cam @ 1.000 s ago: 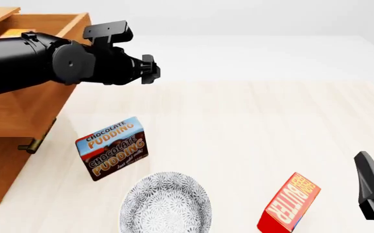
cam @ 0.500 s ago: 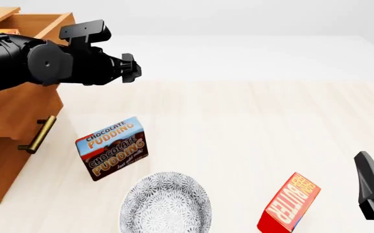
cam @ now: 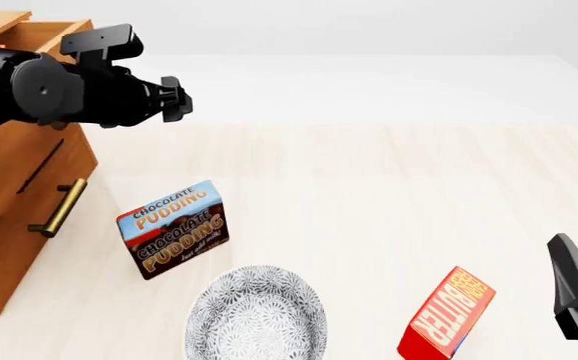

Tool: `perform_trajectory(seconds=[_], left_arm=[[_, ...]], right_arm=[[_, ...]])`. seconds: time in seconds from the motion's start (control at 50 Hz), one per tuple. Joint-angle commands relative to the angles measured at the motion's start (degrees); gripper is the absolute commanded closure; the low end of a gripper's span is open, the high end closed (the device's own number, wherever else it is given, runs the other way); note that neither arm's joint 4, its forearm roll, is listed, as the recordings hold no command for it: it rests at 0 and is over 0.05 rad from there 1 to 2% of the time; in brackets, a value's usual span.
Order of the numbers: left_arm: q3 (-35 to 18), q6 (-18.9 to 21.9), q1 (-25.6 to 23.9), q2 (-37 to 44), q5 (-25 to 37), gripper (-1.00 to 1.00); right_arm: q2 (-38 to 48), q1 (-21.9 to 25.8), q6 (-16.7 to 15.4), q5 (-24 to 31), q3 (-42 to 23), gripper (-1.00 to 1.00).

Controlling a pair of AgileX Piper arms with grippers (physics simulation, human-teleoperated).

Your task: Put the butter at the front in the top drawer of the cabinet and close it.

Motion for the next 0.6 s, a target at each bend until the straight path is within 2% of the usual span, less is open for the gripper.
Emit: perform_trajectory(seconds=[0.02, 0.6], left_arm=[[-0.2, 1.2, 3.3, -1.2, 1.7, -1.0], [0.4, 4.1, 10.2, -1.0, 3.1, -1.0]], right_arm=[[-0.1, 0.0, 0.0, 0.1, 0.0, -1.0], [-0.1, 0.0, 0.0, 0.1, 0.0, -1.0]])
